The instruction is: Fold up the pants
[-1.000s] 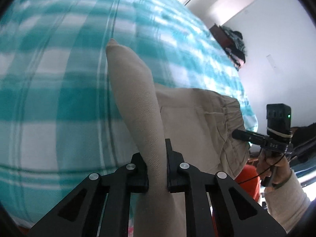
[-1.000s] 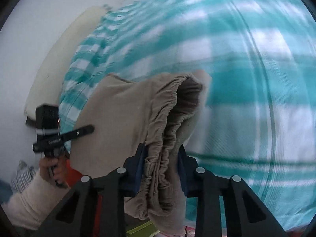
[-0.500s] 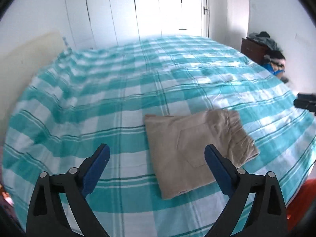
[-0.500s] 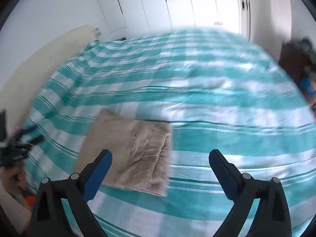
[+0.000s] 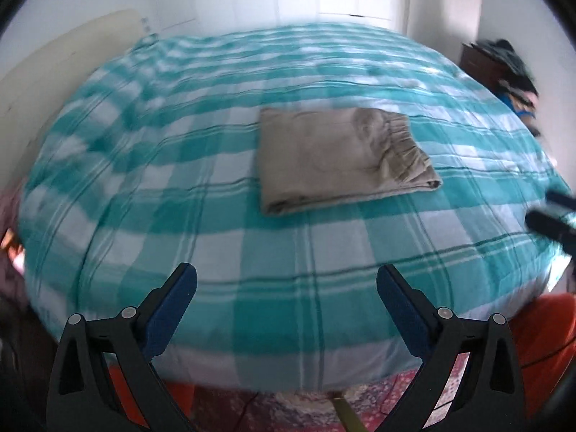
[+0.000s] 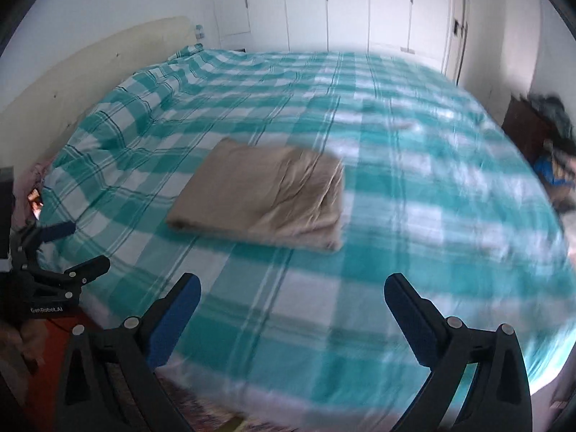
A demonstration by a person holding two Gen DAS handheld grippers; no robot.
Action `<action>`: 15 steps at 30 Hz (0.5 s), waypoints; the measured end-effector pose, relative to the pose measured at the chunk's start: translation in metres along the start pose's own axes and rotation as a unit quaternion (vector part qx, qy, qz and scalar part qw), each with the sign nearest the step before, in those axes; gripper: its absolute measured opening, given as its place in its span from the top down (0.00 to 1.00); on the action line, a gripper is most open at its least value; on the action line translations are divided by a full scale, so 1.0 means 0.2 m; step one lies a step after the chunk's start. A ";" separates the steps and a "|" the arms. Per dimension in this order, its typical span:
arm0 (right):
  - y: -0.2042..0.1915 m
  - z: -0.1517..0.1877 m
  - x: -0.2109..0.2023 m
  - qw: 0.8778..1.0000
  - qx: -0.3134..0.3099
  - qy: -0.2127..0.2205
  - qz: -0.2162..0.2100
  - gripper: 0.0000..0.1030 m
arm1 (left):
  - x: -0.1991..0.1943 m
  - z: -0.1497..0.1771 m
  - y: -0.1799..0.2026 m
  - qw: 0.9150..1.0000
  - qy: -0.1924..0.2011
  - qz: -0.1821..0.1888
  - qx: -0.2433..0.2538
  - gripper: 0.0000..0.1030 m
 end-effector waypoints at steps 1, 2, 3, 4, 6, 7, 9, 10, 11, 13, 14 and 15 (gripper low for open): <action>-0.02 0.06 -0.01 1.000 0.014 -0.006 -0.005 0.02 | -0.03 0.02 -0.02 1.000 0.002 -0.005 -0.001 0.02; -0.05 0.13 -0.02 0.999 0.028 -0.014 -0.010 0.02 | -0.06 0.04 -0.04 1.000 0.005 -0.012 0.002 0.02; -0.07 0.18 -0.03 0.999 0.039 -0.019 -0.015 0.02 | -0.09 0.04 -0.06 1.000 0.012 -0.021 0.004 0.02; -0.09 0.22 -0.04 0.998 0.048 -0.024 -0.022 0.02 | -0.14 0.04 -0.08 0.999 0.023 -0.027 0.006 0.02; -0.13 0.29 -0.06 0.997 0.056 -0.035 -0.039 0.02 | -0.20 0.04 -0.09 0.999 0.036 -0.024 0.010 0.02; -0.15 0.32 -0.08 0.997 0.052 -0.038 -0.038 0.02 | -0.22 0.04 -0.09 0.999 0.038 -0.020 0.014 0.02; -0.16 0.32 -0.14 0.999 0.038 -0.030 -0.021 0.02 | -0.26 0.04 -0.09 0.999 0.042 -0.014 0.014 0.02; -0.16 0.31 -0.16 0.999 0.032 -0.028 -0.014 0.02 | -0.28 0.03 -0.10 0.999 0.045 -0.012 0.011 0.02; -0.16 0.30 -0.18 0.999 0.028 -0.023 -0.010 0.02 | -0.30 0.01 -0.11 0.999 0.049 -0.011 0.006 0.02; -0.14 0.24 -0.25 1.000 0.018 -0.005 0.012 0.02 | -0.33 -0.03 -0.12 0.998 0.058 -0.008 -0.004 0.02; -0.13 0.20 -0.28 1.000 0.015 0.006 0.020 0.02 | -0.36 -0.04 -0.12 0.998 0.063 -0.005 -0.009 0.02; -0.12 0.16 -0.33 0.999 0.014 0.019 0.029 0.02 | -0.38 -0.04 -0.12 0.998 0.068 -0.003 -0.011 0.02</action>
Point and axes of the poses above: each gripper's, at about its wrist camera, not at the fingertips, and x roughly the way its jaws point, y to its right, z to its underside, the point moved 10 cm from there along x, roughly the way its jaws point, and after that the axes turned 1 degree about y, right-handed, at the moved point
